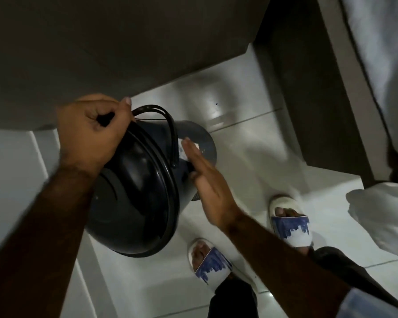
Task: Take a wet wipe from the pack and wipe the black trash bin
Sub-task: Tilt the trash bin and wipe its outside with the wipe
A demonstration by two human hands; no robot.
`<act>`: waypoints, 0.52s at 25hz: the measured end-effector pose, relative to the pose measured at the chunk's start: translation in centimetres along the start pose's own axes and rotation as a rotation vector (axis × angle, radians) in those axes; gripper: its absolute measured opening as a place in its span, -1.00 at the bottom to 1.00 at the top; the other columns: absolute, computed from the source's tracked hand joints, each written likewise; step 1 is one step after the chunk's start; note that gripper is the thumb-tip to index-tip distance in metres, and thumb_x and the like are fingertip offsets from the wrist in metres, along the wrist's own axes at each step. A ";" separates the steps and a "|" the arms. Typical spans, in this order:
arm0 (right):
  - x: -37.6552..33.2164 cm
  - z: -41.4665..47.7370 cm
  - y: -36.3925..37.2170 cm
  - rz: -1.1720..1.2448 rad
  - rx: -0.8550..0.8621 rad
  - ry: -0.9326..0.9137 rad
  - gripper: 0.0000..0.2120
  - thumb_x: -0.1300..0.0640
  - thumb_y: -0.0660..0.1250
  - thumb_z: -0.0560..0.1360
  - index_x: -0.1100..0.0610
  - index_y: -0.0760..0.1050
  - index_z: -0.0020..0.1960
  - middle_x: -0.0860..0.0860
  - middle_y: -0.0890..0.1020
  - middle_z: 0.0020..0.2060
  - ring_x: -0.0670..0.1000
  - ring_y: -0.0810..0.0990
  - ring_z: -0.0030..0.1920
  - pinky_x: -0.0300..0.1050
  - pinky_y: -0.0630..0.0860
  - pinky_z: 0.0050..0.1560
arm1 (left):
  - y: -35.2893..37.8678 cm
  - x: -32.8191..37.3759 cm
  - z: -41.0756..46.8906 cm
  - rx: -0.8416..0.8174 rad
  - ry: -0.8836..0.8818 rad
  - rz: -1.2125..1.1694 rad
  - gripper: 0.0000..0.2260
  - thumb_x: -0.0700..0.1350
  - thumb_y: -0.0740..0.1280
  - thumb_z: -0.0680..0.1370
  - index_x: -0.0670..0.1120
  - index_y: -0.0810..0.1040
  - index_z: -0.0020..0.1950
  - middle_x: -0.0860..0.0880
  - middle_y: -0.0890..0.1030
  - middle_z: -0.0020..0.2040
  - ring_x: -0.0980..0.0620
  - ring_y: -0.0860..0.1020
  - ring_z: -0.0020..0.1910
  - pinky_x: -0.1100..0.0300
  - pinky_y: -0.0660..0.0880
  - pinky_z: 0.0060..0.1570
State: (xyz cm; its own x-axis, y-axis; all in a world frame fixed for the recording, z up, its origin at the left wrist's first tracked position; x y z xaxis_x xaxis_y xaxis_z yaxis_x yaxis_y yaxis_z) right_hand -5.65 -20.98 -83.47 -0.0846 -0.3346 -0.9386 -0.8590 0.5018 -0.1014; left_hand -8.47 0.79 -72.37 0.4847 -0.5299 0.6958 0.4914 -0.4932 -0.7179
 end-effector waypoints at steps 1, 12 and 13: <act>0.2 -1.0 0.6 -0.041 -0.018 -0.051 -0.43 0.16 0.01 0.68 0.06 0.19 0.69 -0.04 0.21 0.69 -0.10 0.13 0.70 -0.11 0.10 0.68 | -0.3 -0.3 0.1 0.006 -0.002 0.005 -0.75 -0.07 0.36 0.64 -0.12 0.68 -0.19 -0.12 0.65 -0.25 -0.08 0.61 -0.25 0.26 0.47 -0.18; 2.3 1.8 0.4 0.015 0.053 0.107 -0.40 0.12 0.01 0.67 0.09 0.09 0.71 0.04 0.16 0.71 0.02 0.10 0.71 0.09 0.10 0.71 | -1.4 -1.8 -0.7 0.087 -0.044 -0.051 -0.75 -0.08 0.32 0.62 -0.10 0.68 -0.20 -0.19 0.65 -0.27 -0.03 0.62 -0.26 0.07 0.55 -0.15; 1.1 -0.1 1.6 0.016 0.047 0.044 -0.35 0.11 0.00 0.63 0.03 0.05 0.72 -0.03 0.12 0.72 -0.04 0.06 0.72 0.04 0.08 0.71 | -1.5 -1.7 -0.7 0.084 -0.041 -0.052 -0.76 -0.11 0.32 0.61 -0.10 0.68 -0.21 -0.16 0.65 -0.27 0.03 0.61 -0.27 0.14 0.54 -0.15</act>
State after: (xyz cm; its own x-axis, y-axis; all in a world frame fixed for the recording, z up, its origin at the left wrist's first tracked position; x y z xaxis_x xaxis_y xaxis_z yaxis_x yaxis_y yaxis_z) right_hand -7.19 -20.60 -84.62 -0.1212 -0.3608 -0.9247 -0.8327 0.5441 -0.1031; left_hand -10.52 1.92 -72.54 0.4856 -0.4756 0.7335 0.5744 -0.4589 -0.6778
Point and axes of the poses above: each hand's wrist, its own z-axis towards the middle knuckle, its own y-axis out of the palm, x = y × z, the point moved 9 cm from there along z, towards the middle knuckle
